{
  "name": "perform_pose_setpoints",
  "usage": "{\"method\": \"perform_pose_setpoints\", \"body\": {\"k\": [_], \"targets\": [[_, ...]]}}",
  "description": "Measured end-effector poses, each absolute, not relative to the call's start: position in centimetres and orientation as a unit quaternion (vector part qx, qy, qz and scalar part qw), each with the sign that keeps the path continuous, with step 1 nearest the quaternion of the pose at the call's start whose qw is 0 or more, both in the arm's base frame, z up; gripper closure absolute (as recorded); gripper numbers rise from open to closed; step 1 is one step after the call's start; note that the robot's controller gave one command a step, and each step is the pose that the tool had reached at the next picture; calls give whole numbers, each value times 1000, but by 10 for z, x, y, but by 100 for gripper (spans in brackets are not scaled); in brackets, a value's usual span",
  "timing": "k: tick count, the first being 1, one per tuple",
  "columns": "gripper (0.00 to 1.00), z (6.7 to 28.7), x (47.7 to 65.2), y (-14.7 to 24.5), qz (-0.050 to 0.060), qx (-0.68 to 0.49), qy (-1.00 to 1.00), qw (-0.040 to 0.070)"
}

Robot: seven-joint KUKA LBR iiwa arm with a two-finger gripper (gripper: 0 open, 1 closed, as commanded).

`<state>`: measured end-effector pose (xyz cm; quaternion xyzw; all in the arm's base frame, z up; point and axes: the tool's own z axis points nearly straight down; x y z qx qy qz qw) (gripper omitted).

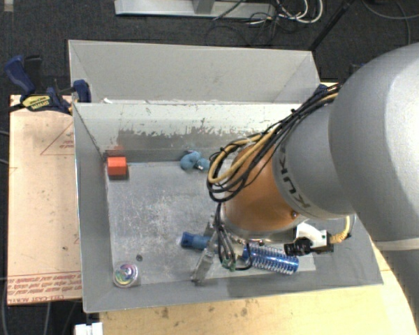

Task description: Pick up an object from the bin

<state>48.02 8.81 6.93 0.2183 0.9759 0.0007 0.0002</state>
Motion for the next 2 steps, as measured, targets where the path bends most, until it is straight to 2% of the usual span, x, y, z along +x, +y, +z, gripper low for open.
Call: {"method": "perform_pose_setpoints", "body": {"k": [1, 2], "targets": [[0, 69, 481, 88, 1, 219, 976, 0], [100, 69, 481, 88, 1, 219, 976, 0]]}}
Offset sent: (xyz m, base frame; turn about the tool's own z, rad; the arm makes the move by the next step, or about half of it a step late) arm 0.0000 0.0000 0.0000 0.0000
